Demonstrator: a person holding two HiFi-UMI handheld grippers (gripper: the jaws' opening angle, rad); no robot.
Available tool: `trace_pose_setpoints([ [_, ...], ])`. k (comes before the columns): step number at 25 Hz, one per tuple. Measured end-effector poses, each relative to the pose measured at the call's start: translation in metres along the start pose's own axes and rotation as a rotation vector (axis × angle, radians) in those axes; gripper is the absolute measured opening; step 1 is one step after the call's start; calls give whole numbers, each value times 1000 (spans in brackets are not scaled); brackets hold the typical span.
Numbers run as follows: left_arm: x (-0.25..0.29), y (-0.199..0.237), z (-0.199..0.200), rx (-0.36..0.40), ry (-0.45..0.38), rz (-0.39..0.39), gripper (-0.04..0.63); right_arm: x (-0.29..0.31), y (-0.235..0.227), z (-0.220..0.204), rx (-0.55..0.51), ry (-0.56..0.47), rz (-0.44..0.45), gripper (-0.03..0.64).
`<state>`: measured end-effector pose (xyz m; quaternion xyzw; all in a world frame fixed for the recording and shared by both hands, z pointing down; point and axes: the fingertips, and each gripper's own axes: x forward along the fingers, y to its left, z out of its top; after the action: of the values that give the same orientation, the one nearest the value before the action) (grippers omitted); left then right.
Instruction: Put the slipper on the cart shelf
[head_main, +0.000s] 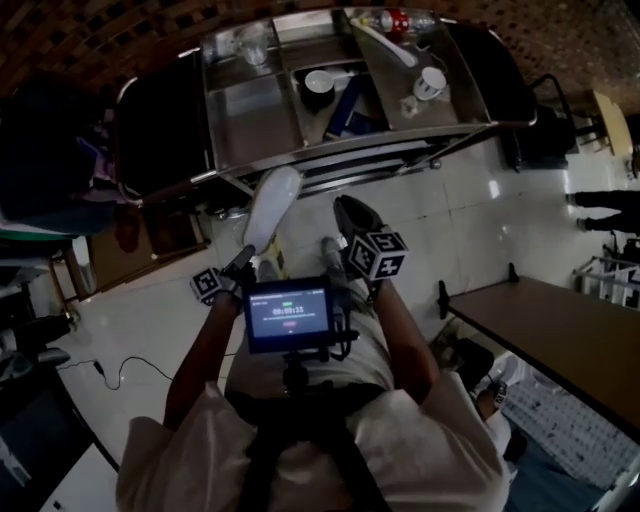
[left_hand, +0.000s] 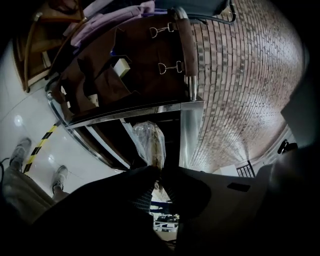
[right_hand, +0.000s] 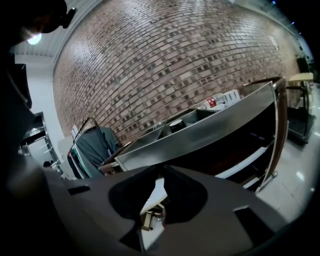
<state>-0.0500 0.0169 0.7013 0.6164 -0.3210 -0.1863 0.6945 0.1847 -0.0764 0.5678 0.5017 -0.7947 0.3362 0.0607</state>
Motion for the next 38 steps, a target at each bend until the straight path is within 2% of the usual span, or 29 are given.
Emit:
trace_pose_setpoints([
  [5,32,15,-13,-19,-94,51,49,5,-46,11,-22,51,50,64],
  [11,50,13,-19,-51,-162,14,49,2,-66,20,-72,91,57,64],
  [15,73,16,-27,-58,-214,18,49,1,-89,34,-91,93,81,64],
  [28,108,20,-11,-91,-320,12,49,-7,-119,42,-72,94,82,64],
  [32,122,24,-13,-142,-322,17,49,-13,-127,45,-75,93,60,64],
  [33,123,24,-9,-112,-315,27,49,-13,-129,46,-76,93,54,64],
  [34,119,20,0,8,-301,55,49,-11,-128,45,-75,95,53,64],
  [35,107,12,17,226,-277,104,49,-6,-125,41,-69,99,59,64],
  [36,92,4,36,479,-247,159,49,1,-119,35,-57,106,69,64],
  [37,82,-2,51,661,-225,197,49,7,-113,29,-46,114,75,64],
  [38,80,-2,56,708,-223,204,50,9,-112,26,-42,118,67,64],
])
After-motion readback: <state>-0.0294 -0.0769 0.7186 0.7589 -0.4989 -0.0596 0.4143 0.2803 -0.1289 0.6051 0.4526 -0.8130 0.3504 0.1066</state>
